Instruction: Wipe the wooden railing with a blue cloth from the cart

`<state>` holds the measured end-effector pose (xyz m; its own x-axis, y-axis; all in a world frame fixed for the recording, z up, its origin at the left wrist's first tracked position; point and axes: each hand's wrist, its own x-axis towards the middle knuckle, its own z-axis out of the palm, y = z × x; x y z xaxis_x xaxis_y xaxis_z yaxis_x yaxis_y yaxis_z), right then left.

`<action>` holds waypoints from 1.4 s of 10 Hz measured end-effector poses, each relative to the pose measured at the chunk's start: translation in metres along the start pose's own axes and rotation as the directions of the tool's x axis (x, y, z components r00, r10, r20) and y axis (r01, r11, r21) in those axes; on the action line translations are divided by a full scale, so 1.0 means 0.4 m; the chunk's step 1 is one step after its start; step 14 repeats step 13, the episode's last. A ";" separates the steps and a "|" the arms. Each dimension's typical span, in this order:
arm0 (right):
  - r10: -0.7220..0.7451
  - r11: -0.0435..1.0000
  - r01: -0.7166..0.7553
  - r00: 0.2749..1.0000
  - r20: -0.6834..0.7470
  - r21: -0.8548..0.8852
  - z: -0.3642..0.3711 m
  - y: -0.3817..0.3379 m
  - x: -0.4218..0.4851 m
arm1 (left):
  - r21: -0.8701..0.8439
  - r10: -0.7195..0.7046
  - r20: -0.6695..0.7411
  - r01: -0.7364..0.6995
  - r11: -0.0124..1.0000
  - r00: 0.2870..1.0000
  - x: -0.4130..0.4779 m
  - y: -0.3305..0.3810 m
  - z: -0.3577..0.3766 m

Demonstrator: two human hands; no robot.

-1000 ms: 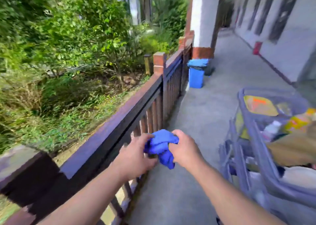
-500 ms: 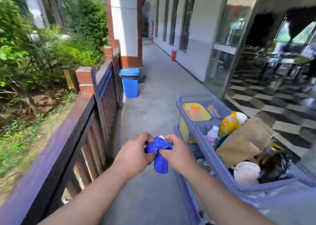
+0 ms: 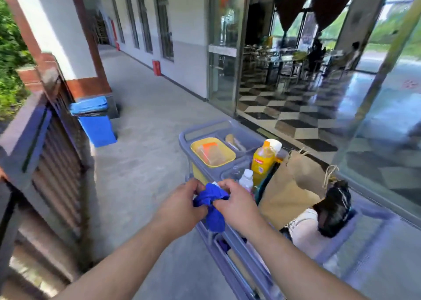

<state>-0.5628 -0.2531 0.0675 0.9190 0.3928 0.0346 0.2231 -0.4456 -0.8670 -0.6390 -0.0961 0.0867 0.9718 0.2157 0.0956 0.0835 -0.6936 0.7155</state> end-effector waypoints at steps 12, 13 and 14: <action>0.697 0.639 -0.726 0.686 -0.207 -0.255 0.185 0.290 0.889 | 0.124 0.231 0.839 -0.585 0.801 0.493 1.209 -0.426 0.253; 0.707 0.640 -0.751 0.658 -0.261 -0.160 0.193 0.288 0.867 | 0.126 0.247 0.831 -0.603 0.788 0.498 1.216 -0.424 0.265; 0.707 0.640 -0.751 0.658 -0.261 -0.160 0.193 0.288 0.867 | 0.126 0.247 0.831 -0.603 0.788 0.498 1.216 -0.424 0.265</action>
